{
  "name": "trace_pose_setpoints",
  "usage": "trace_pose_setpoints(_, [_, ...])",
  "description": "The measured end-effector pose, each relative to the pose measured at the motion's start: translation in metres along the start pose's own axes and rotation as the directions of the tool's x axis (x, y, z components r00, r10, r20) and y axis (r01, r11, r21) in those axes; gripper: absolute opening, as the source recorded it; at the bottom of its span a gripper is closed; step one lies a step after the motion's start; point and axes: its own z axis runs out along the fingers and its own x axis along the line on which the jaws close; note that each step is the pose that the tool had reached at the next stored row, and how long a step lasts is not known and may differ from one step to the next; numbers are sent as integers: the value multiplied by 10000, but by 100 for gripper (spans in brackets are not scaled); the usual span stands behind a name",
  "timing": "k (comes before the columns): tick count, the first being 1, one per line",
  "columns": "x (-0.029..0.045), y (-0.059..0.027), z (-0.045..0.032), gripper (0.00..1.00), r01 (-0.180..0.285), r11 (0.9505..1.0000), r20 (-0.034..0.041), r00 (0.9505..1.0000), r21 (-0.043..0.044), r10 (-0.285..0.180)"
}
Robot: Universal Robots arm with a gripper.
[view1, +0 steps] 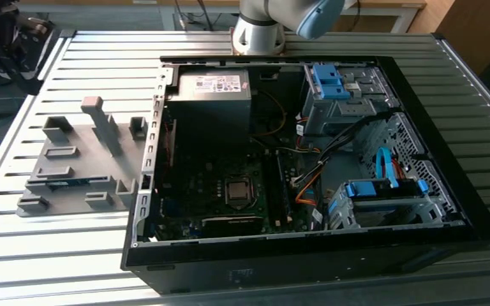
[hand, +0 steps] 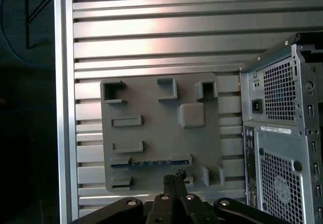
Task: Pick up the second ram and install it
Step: 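Reach for the second ram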
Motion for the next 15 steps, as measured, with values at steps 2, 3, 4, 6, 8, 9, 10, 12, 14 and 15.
trace_pose_setpoints(2, [29, -27, 1, 11, 6, 10000, 1, 10000, -1, -6])
trace_pose_setpoints(3, [42, -40, 1, 11, 11, 10000, 0, 10000, 0, -11])
trace_pose_setpoints(4, [56, -52, 2, 11, 15, 10000, 0, 10000, -1, -15])
trace_pose_setpoints(6, [87, -77, 1, 11, 22, 10000, -2, 10000, 1, -22])
trace_pose_setpoints(8, [117, -95, 3, 11, 24, 10000, -1, 10000, 0, -24])
trace_pose_setpoints(9, [131, -104, 4, 11, 25, 10000, 0, 10000, -1, -25])
trace_pose_setpoints(10, [144, -111, 5, 11, 26, 10000, -1, 10000, -1, -26])
trace_pose_setpoints(12, [168, -122, 5, 11, 26, 10000, -1, 10000, 0, -26])
trace_pose_setpoints(14, [191, -128, 6, 11, 27, 10000, -1, 10000, 0, -27])
trace_pose_setpoints(15, [204, -130, 6, 11, 27, 10000, -2, 10000, 1, -27])
